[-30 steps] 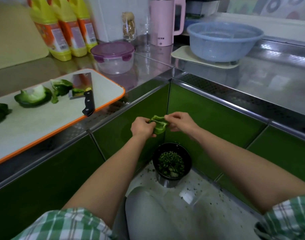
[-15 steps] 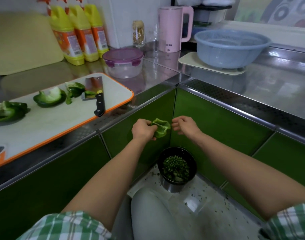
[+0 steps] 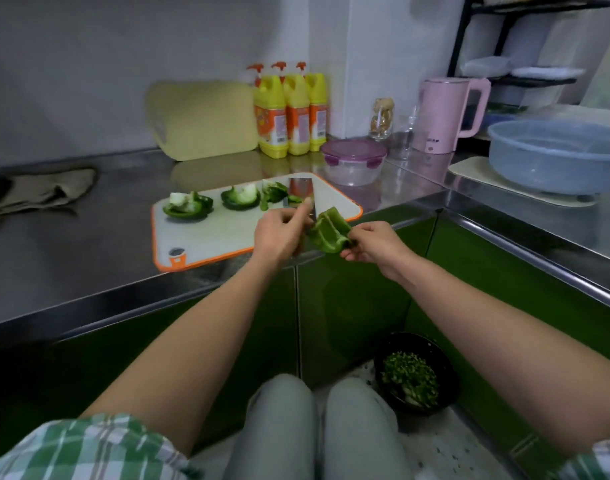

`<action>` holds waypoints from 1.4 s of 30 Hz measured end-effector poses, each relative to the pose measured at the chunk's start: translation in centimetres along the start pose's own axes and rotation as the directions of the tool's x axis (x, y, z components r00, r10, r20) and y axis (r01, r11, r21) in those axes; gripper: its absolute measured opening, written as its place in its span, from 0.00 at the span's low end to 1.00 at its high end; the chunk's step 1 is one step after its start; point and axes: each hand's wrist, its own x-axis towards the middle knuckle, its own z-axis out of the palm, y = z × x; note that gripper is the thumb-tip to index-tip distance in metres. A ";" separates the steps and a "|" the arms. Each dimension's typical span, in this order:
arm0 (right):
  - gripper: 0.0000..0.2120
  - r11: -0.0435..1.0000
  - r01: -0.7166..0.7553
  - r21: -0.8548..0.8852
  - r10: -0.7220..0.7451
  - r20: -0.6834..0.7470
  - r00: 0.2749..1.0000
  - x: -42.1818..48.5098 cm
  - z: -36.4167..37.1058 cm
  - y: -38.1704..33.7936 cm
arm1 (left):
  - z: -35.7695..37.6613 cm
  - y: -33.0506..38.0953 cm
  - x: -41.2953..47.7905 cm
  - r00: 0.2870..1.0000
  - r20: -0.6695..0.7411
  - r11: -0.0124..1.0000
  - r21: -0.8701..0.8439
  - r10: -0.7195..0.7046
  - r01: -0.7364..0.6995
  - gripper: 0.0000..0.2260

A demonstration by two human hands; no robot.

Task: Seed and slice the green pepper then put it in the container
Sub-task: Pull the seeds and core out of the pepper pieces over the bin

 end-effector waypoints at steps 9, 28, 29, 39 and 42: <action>0.06 1.000 -0.013 -0.028 0.016 0.124 0.992 3.4 12.7 -4.9 | -12.0 -4.0 2.7 0.900 -0.435 0.904 0.370 -0.035 0.214 0.10; 0.09 0.726 0.281 -0.627 -0.219 0.176 0.960 10.4 16.5 -5.1 | -16.4 -9.9 12.0 0.942 -0.238 0.763 0.553 -0.239 0.333 0.20; 0.09 0.722 0.286 -0.630 -0.223 0.180 0.958 10.6 16.7 -5.0 | -16.3 -9.9 12.0 0.942 -0.253 0.768 0.550 -0.222 0.329 0.19; 0.06 0.728 0.282 -0.625 -0.254 0.136 0.958 10.2 16.5 -5.0 | -15.3 -8.3 11.2 0.951 -0.293 0.820 0.519 -0.093 0.241 0.13; 0.08 0.763 0.307 -0.569 -0.321 0.080 0.944 10.1 16.3 -5.3 | -15.1 -7.7 10.9 0.943 -0.323 0.856 0.460 -0.085 0.234 0.13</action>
